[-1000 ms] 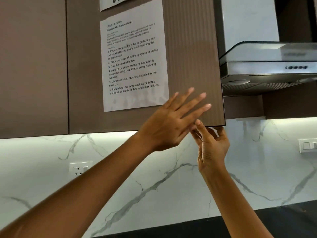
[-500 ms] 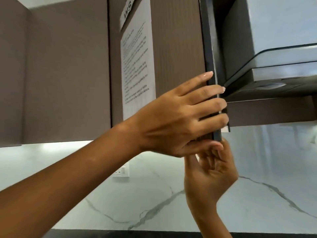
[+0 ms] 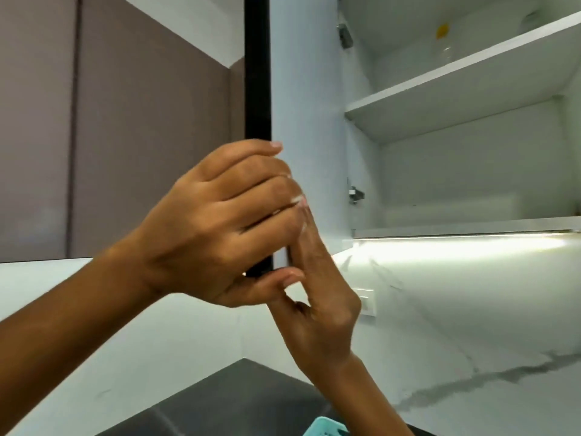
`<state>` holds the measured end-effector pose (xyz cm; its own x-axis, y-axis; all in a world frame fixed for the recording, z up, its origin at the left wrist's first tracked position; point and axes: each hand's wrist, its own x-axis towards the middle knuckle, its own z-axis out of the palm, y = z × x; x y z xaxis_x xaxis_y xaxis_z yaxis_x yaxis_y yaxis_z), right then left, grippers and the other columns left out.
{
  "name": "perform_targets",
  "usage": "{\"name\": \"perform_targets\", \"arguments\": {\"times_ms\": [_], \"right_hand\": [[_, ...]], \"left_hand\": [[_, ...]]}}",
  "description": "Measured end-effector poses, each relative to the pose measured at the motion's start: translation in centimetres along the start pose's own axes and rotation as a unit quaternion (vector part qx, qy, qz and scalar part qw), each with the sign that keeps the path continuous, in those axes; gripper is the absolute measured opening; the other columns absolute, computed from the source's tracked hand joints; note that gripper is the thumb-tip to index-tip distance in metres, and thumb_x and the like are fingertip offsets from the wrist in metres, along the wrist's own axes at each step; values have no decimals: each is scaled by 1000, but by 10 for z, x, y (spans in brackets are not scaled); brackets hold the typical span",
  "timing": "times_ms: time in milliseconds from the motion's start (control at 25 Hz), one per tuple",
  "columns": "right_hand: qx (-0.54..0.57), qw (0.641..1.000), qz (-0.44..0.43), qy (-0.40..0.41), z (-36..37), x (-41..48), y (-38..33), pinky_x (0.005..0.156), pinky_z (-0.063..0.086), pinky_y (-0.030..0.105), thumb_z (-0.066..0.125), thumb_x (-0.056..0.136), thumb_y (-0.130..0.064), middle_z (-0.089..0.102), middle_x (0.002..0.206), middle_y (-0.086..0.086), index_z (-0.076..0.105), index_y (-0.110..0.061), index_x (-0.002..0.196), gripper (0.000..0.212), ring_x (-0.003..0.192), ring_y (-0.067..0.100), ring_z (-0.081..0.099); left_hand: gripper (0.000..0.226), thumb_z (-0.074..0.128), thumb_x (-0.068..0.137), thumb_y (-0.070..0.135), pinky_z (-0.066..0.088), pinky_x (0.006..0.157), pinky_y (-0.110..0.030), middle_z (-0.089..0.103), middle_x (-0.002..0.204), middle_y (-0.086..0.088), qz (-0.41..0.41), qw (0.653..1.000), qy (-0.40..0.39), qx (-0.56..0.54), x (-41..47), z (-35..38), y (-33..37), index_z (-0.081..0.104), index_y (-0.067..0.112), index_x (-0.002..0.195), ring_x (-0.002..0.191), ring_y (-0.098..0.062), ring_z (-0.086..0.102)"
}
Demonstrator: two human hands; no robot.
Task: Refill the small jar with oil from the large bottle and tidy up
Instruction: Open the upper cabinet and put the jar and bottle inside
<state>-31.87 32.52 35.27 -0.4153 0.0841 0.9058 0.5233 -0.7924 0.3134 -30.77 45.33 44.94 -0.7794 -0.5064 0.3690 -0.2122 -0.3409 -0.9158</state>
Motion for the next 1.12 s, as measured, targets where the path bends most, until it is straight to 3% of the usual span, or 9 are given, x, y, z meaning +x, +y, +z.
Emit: {"name": "perform_targets", "arguments": {"times_ms": [160,320,480,800,960,1120], "right_hand": [[74,997,11,-35,52,-14,-5,104,40,38,57,88,-19,37,140,1,37,1,129,50,133,18,34],[100,993,2,-56,98,-24,-5,108,34,42,59,87,-12,37,138,12,36,2,130,50,133,26,35],[94,994,-11,-54,132,-37,2,110,32,40,58,87,-13,41,136,17,36,0,129,49,131,28,38],[28,997,-52,-57,182,-61,18,109,30,35,65,81,-11,55,127,22,39,0,128,54,127,28,40],[-3,995,-78,-56,190,-68,26,112,25,32,50,93,-17,45,132,15,40,0,127,39,127,26,39],[16,995,-71,-73,186,-67,31,112,27,33,61,86,-16,48,131,18,39,0,127,50,128,26,38]], "left_hand": [[34,37,90,37,34,102,-41,70,86,-21,-12,992,-120,40,-39,-22,-21,51,5,92,95,-31,51],[32,36,91,36,29,107,-37,70,93,-20,-57,972,-219,59,-74,-34,-32,50,7,95,98,-33,57],[33,32,94,33,35,101,-41,69,99,-20,-90,950,-291,68,-95,-34,-36,49,7,100,93,-37,65],[40,23,97,34,29,104,-53,63,116,-20,-157,911,-371,88,-148,-24,-41,47,7,115,111,-38,58],[44,23,96,38,22,113,-45,55,128,-18,-182,900,-386,84,-168,-20,-40,41,8,123,124,-35,45],[49,23,96,37,25,110,-46,56,126,-20,-217,898,-366,113,-159,-13,-28,51,3,118,122,-37,49]]}}
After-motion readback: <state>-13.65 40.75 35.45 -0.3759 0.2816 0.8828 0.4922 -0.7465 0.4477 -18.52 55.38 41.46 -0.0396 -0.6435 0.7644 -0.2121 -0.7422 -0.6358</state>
